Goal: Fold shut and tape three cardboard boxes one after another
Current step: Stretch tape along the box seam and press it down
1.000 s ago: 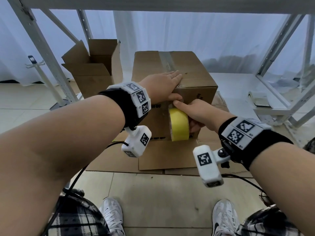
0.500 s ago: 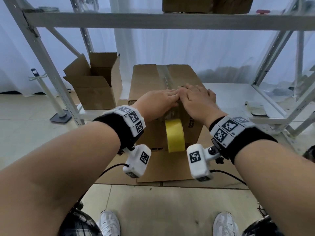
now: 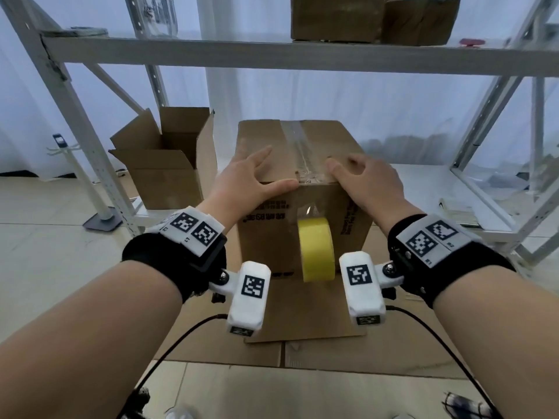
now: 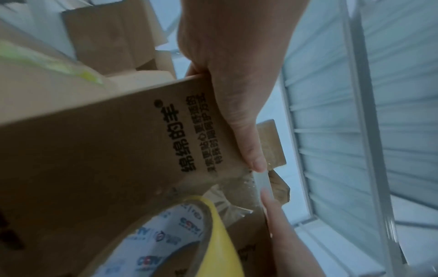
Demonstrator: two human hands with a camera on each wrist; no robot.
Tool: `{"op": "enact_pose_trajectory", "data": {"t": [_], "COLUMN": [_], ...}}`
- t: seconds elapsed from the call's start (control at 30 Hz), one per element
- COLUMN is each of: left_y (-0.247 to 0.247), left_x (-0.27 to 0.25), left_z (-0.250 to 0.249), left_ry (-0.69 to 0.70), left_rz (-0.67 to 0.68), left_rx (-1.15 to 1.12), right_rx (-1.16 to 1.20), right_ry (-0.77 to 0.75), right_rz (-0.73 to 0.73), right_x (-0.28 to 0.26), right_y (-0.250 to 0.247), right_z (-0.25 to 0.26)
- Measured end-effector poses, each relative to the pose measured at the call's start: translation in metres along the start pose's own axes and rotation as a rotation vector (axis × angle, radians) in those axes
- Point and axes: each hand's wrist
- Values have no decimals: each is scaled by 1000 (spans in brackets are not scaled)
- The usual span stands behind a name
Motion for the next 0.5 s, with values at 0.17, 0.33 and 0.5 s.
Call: {"op": "enact_pose_trajectory", "data": {"t": [0.17, 0.33, 0.5], "left_y": [13, 16, 16], "left_x": [15, 36, 40], "left_z": [-3, -7, -6], "left_ry": [45, 138, 338], "left_rz": [182, 263, 414], "left_rx": [93, 388, 454], "right_rx": [-22, -224, -301], "right_ry": [24, -172, -265], "right_rz": [38, 43, 9], "right_x": [16, 11, 11], "right_y": [7, 18, 26], "right_z": [-23, -18, -19]}}
Point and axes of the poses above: each hand's wrist, its own x-axis towards the middle knuckle, its own y-axis out of the palm, z = x × y, and after that the axes turned 11 degrees about y, right-handed
